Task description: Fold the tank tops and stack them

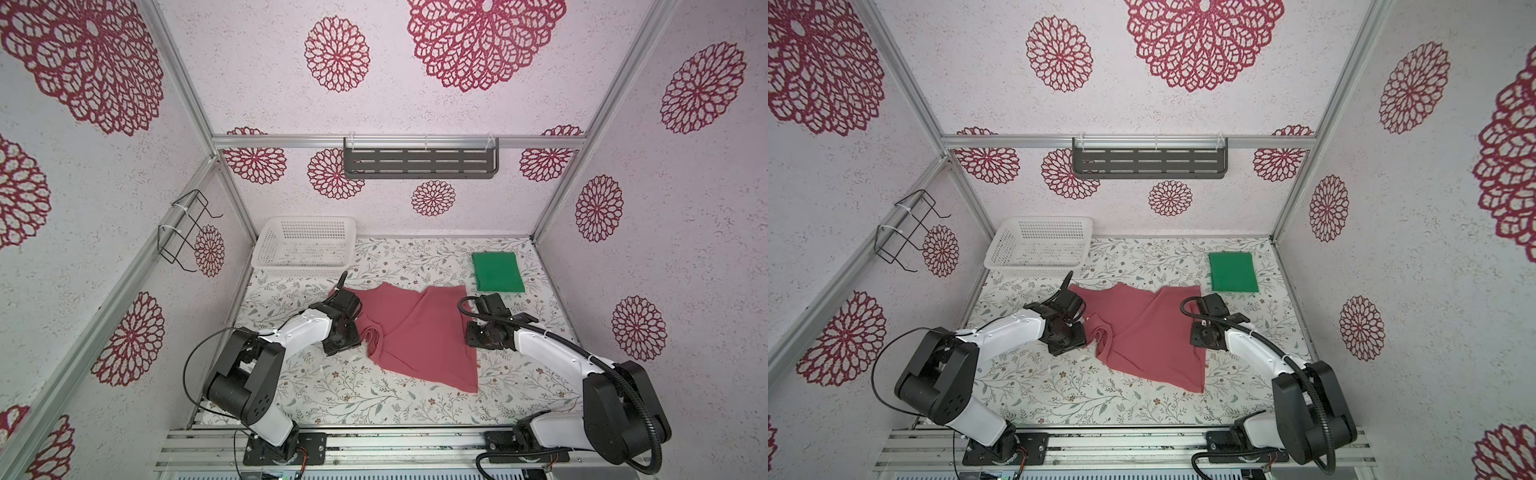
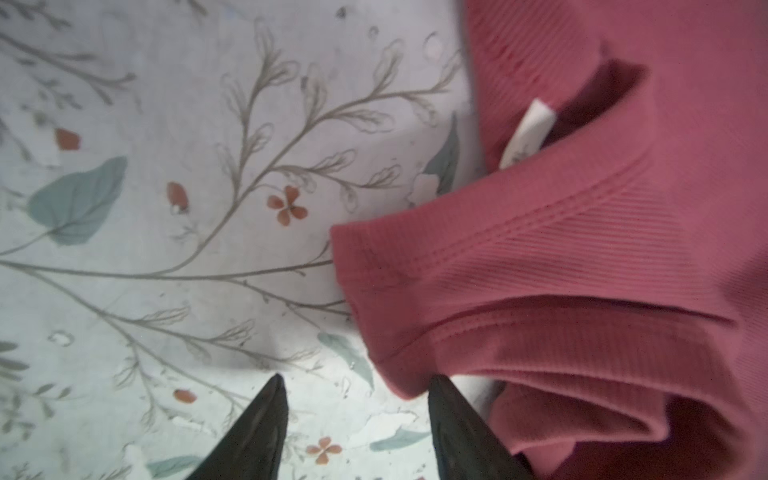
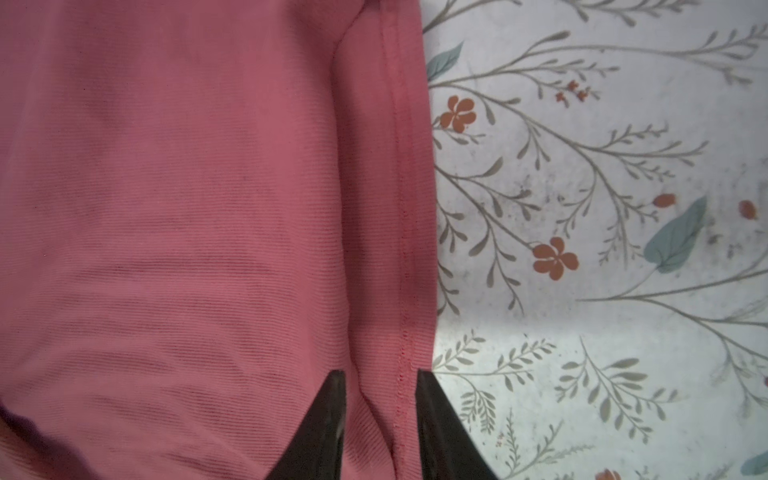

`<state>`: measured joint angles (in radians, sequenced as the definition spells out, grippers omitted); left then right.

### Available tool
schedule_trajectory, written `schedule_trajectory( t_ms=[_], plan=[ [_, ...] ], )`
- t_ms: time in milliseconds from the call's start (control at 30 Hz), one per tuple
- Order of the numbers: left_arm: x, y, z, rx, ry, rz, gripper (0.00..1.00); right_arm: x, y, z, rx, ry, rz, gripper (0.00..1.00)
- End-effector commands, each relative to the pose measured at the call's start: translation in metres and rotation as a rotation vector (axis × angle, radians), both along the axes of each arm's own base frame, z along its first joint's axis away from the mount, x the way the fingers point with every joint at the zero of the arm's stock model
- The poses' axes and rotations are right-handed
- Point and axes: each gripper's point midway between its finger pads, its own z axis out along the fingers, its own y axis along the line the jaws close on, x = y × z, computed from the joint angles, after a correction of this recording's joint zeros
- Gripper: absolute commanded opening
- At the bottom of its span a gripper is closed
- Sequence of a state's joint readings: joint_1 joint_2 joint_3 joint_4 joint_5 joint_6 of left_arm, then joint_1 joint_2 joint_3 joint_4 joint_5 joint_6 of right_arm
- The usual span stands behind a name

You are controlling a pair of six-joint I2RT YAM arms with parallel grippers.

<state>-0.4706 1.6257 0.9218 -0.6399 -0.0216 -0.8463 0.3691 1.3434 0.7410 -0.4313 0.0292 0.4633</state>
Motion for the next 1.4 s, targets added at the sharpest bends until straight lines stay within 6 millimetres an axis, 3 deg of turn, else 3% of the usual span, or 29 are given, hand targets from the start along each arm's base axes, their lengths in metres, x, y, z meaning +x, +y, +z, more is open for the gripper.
schedule_trajectory(
  t_ms=[0,100,233,300,400,800,900,1033,1133,1267,1367],
  plan=[
    [0.010,-0.002,0.000,0.020,-0.022,0.011,0.57,0.000,0.003,0.005,0.028,-0.022,0.009,0.32],
    [0.013,-0.003,-0.008,0.035,-0.002,0.004,0.47,0.000,0.004,0.003,0.033,-0.023,0.018,0.32],
    [0.013,-0.007,-0.016,0.033,0.019,0.001,0.11,0.000,0.005,0.005,0.043,-0.035,0.020,0.32],
    [0.009,-0.004,-0.017,0.041,0.031,0.006,0.02,0.001,0.006,0.007,0.045,-0.042,0.023,0.32],
    [-0.002,0.008,-0.011,0.085,0.051,0.013,0.00,0.003,0.007,0.011,0.044,-0.049,0.034,0.32],
    [-0.087,0.109,0.015,0.229,0.074,0.256,0.00,0.007,0.018,0.007,0.091,-0.057,0.062,0.32],
    [-0.097,0.128,0.020,0.236,0.035,0.334,0.11,0.007,0.019,0.005,0.093,-0.047,0.065,0.33],
    [-0.095,0.137,0.038,0.259,-0.025,0.367,0.45,0.002,0.015,0.004,0.081,-0.036,0.053,0.34],
    [-0.086,0.140,0.062,0.265,-0.086,0.371,0.62,0.003,0.013,0.006,0.080,-0.042,0.046,0.34],
    [-0.067,0.133,0.097,0.254,-0.159,0.323,0.65,0.006,0.027,0.008,0.141,-0.040,0.089,0.35],
    [-0.037,0.100,0.109,0.177,-0.196,0.236,0.61,0.008,0.045,0.002,0.214,-0.009,0.144,0.35]
  ],
)
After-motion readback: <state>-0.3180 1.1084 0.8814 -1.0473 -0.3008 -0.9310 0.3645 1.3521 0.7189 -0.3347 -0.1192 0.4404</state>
